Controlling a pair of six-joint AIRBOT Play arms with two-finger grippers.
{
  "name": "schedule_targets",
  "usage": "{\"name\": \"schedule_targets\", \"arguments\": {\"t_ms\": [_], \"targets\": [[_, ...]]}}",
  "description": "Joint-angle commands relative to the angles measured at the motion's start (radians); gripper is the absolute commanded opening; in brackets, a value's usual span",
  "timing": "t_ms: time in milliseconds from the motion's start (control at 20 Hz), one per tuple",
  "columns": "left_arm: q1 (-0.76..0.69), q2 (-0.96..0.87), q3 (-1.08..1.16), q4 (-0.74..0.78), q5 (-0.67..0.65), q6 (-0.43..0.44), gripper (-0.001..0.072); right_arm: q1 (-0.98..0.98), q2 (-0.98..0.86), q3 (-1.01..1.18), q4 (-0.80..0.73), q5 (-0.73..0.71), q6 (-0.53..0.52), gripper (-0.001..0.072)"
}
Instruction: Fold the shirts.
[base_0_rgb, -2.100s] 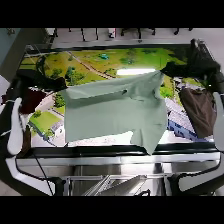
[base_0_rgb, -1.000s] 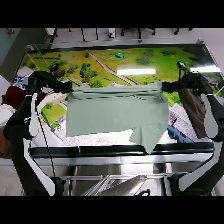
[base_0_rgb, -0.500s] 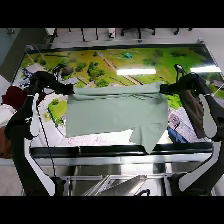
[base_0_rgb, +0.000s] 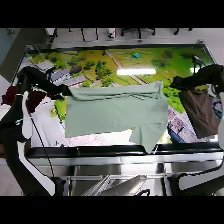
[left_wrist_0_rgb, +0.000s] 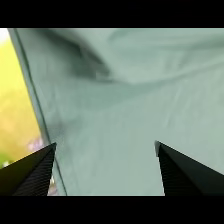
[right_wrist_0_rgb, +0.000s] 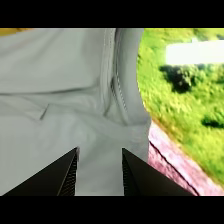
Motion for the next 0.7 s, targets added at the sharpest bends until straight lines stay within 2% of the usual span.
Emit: {"name": "schedule_targets", "arguments": {"t_ms": [0,150,200,250,400,550,650], "targets": [[0.078,0.126,-0.185,0.002,0.149,-0.055,0.0707,-0.087,0.13,-0.116,-0.004,-0.243,0.021,0.0328],[0.118,0.313,-0.579,0.001,0.005,-0.021,0.0707,-0.17,0.271,-0.39,-0.002,-0.232,0.015,0.0329],[0.122,0.362,-0.698,0.0,-0.046,0.003,0.0707,-0.199,0.298,-0.453,0.002,-0.232,0.016,0.0406],[0.124,0.404,-0.805,0.0,-0.098,0.023,0.0707,-0.229,0.318,-0.509,0.02,-0.232,0.015,0.054],[0.127,0.443,-0.961,-0.045,-0.23,0.066,0.0707,-0.267,0.329,-0.624,0.063,-0.232,-0.005,0.053],[0.126,0.442,-0.987,-0.07,-0.318,0.075,0.0706,-0.263,0.329,-0.745,0.117,-0.196,-0.043,0.053],[0.126,0.442,-0.987,-0.165,-0.355,0.11,0.0707,-0.262,0.328,-0.822,0.212,-0.144,-0.096,0.053]]}}
